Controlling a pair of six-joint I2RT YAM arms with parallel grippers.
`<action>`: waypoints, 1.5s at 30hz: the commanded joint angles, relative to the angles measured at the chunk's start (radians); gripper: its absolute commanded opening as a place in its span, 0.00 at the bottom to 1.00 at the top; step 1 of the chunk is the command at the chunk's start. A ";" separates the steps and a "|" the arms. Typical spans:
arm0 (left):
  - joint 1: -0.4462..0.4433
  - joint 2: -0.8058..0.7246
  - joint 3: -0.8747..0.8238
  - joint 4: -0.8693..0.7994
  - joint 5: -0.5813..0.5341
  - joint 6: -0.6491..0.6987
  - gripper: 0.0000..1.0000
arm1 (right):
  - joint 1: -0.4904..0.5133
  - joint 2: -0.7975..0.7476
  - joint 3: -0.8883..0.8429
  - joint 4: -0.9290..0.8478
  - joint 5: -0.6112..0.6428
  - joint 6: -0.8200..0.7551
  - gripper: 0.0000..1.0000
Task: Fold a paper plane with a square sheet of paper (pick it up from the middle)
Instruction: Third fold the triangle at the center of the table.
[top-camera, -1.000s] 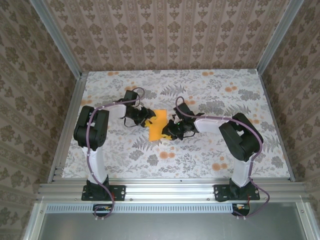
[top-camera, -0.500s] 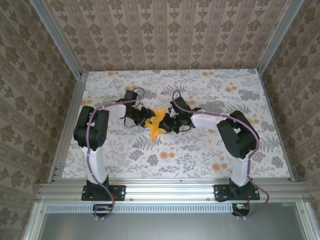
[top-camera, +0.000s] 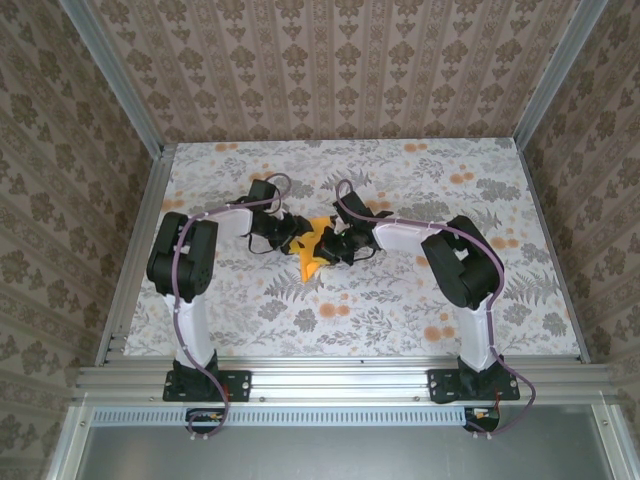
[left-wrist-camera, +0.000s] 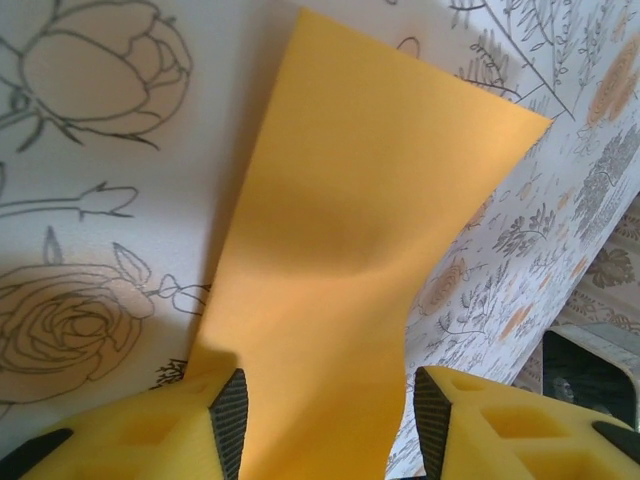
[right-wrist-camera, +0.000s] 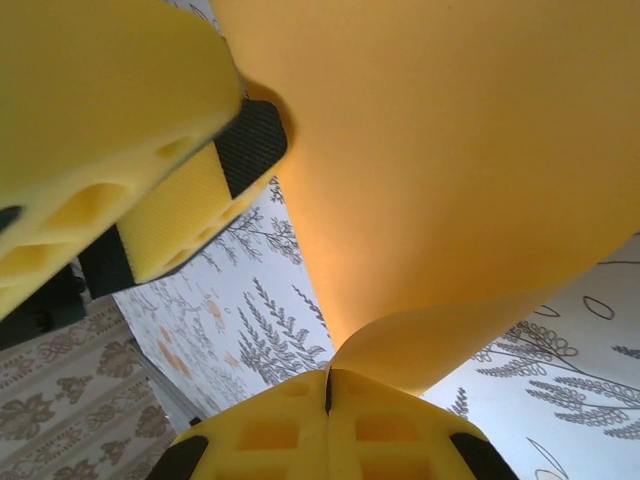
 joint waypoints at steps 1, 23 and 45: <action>-0.003 -0.056 0.046 -0.008 -0.024 0.058 0.52 | 0.008 0.010 0.027 -0.083 0.028 -0.043 0.04; -0.012 0.072 0.076 -0.135 -0.134 0.109 0.42 | 0.007 0.042 0.056 -0.015 -0.006 -0.046 0.05; -0.025 0.081 0.078 -0.142 -0.135 0.109 0.40 | 0.008 0.095 0.083 0.021 -0.006 -0.047 0.06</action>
